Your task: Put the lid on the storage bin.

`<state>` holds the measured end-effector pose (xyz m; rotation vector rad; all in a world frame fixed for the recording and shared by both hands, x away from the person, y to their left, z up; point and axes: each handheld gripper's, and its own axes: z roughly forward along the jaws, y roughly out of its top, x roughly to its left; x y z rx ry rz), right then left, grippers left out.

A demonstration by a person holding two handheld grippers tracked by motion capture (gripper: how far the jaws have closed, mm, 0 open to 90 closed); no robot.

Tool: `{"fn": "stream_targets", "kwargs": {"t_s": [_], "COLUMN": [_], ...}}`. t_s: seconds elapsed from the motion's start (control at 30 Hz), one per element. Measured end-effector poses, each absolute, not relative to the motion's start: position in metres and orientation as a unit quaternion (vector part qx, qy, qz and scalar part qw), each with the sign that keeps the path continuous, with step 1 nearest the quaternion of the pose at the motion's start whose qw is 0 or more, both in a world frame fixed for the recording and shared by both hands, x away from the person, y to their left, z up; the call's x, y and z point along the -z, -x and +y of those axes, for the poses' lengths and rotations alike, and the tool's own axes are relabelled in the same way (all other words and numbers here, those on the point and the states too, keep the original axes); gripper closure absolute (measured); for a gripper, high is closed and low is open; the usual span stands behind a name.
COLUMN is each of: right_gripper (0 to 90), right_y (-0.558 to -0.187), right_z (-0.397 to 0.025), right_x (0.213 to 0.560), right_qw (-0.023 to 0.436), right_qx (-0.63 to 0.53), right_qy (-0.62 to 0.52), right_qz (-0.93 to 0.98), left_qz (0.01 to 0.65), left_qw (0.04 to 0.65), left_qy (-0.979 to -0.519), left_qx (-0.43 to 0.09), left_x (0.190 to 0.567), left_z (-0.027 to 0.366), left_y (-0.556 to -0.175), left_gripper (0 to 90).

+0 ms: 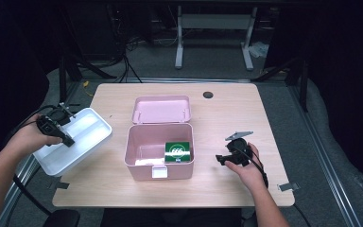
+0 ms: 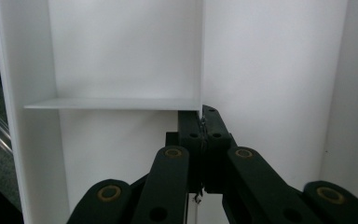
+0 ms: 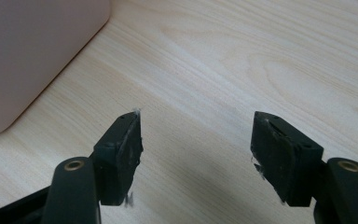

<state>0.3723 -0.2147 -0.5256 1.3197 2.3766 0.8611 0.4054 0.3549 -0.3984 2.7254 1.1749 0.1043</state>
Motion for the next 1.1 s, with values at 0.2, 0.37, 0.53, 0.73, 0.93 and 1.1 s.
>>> {"fn": "stream_targets", "kwargs": {"t_s": [0.2,0.37,0.53,0.73,0.93,1.1], "right_gripper": [33.2,33.2,33.3,33.5,33.5,33.5], "right_y": [-0.373,-0.372,-0.373,-0.373,-0.373,-0.372], "right_z": [-0.214,-0.214,-0.215,-0.217,-0.217,-0.217], "right_x": [0.526,0.526,0.527,0.527,0.527,0.527], "right_qw": [0.146,0.146,0.145,0.146,0.148,0.149], "right_qx": [-0.296,-0.296,-0.296,-0.297,-0.294,-0.293], "right_qy": [-0.459,-0.459,-0.456,-0.457,-0.456,-0.457], "right_qz": [0.825,0.825,0.827,0.826,0.827,0.826], "left_qz": [0.371,0.332,0.29,0.234,0.167,0.12], "left_qw": [0.091,0.098,0.093,0.092,0.083,0.079], "left_qy": [-0.923,-0.937,-0.951,-0.967,-0.982,-0.989], "left_qx": [-0.042,-0.042,-0.043,-0.038,-0.036,-0.03], "left_x": [0.385,0.377,0.377,0.379,0.382,0.386], "left_z": [0.342,0.314,0.283,0.24,0.189,0.151], "left_y": [-0.405,-0.409,-0.413,-0.419,-0.423,-0.423], "left_gripper": [89.3,89.4,89.3,89.3,89.3,89.3]}}
